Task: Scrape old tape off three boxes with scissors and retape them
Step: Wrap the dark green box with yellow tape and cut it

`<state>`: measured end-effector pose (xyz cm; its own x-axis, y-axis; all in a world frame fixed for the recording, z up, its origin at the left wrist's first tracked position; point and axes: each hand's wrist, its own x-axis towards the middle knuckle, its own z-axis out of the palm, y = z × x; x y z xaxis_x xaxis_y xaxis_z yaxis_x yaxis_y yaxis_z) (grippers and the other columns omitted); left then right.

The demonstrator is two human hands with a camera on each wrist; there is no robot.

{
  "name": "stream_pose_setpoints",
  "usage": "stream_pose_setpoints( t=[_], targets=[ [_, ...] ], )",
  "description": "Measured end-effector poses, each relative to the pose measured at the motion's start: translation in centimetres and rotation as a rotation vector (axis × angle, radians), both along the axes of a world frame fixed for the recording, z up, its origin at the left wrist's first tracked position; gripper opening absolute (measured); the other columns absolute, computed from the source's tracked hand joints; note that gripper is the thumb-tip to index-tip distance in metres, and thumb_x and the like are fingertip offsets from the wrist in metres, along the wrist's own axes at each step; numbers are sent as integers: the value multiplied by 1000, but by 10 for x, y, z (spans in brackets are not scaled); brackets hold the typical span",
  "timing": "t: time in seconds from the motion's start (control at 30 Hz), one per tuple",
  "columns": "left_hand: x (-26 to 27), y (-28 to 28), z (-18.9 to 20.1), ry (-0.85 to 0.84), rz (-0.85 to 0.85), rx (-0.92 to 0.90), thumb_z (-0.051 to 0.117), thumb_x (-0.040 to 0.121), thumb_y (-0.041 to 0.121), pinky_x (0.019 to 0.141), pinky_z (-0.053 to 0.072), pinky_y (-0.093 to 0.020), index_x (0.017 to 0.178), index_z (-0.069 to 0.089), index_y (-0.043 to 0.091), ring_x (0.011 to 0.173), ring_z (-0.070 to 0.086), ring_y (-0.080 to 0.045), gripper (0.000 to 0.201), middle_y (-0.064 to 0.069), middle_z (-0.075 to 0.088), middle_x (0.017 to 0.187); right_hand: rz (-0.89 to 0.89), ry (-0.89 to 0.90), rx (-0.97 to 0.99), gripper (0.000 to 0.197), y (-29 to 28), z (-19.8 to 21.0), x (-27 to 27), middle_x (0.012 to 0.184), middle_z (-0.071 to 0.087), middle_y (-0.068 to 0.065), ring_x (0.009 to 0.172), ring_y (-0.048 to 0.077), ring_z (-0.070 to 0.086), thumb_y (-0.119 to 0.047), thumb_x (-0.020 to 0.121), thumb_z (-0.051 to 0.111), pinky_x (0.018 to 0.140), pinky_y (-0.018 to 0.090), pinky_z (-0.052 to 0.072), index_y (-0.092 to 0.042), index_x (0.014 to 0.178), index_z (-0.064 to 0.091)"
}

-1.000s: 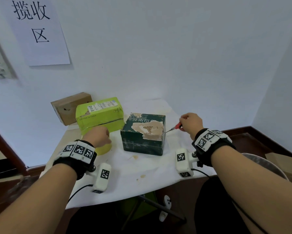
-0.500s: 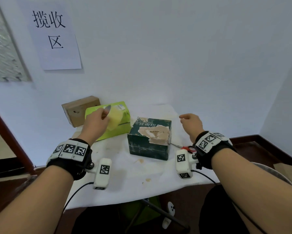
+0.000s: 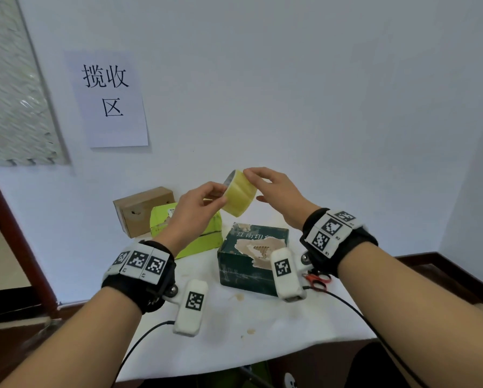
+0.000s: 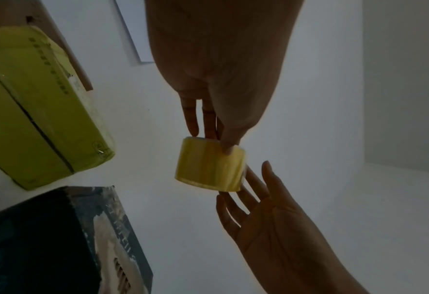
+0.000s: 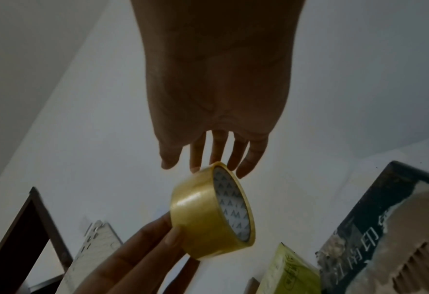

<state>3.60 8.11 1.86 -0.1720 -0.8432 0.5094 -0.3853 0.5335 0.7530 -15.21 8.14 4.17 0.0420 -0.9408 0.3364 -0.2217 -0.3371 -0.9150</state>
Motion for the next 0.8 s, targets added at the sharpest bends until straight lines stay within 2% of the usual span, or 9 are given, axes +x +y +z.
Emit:
stream_pose_setpoints(
  t=[0.13,0.2,0.3,0.37,0.43,0.5,0.63,0.7,0.8],
  targets=[
    [-7,0,1,18,-5,-2,62,92,17,80,49,-14,104,69,18,96,63,-10,13,2,69,101,-84,80,-82,9,3,-3,-2,114,63,-2,101,13,58,-24,88,64,79,24,43,-30,94,68],
    [-11,0,2,24,-11,2,62,92,17,79,48,-14,103,69,18,94,63,-8,12,3,69,99,-121,99,-92,10,4,-2,-3,114,62,-1,103,14,57,-21,86,66,75,22,39,-31,83,66],
    [-15,0,4,24,-17,-4,63,92,18,75,47,-9,102,69,18,93,62,-5,12,4,69,99,-160,91,-109,11,6,1,-4,110,61,-1,99,15,57,-20,86,66,69,20,38,-28,79,64],
    [-17,1,5,19,-28,-7,63,92,19,74,45,-8,102,69,18,92,62,-4,12,5,69,99,-191,89,-122,10,5,1,-4,113,55,-3,102,15,55,-19,88,63,76,24,43,-26,81,63],
    [-19,2,7,5,-42,-2,64,91,21,78,45,-12,102,69,20,93,62,-4,12,7,70,98,-190,80,-109,11,5,0,-5,115,51,-3,107,17,53,-18,91,60,90,34,48,-26,82,60],
    [-19,2,10,-43,-49,7,65,90,23,79,45,-15,102,68,23,93,62,-4,13,9,70,99,-180,61,-93,14,7,-1,-6,112,54,-3,105,20,55,-17,91,59,92,41,50,-26,80,59],
    [-22,4,22,-56,-46,-40,66,90,25,76,46,-7,113,62,26,93,60,6,24,17,64,110,-229,77,-112,13,12,0,-8,111,59,-2,105,17,55,-17,89,61,82,26,44,-25,79,61],
    [-30,5,27,-49,-64,-77,66,89,23,81,47,-8,115,62,24,96,60,4,26,15,65,108,-250,113,-132,11,15,2,-8,110,58,-1,104,18,56,-18,89,62,85,29,45,-23,80,62],
    [-44,5,31,-104,-61,-105,67,88,20,74,45,-8,107,67,21,84,60,2,18,10,67,93,-283,164,-170,6,19,6,-6,110,58,1,102,18,57,-18,88,63,88,33,47,-20,82,65]
  ],
)
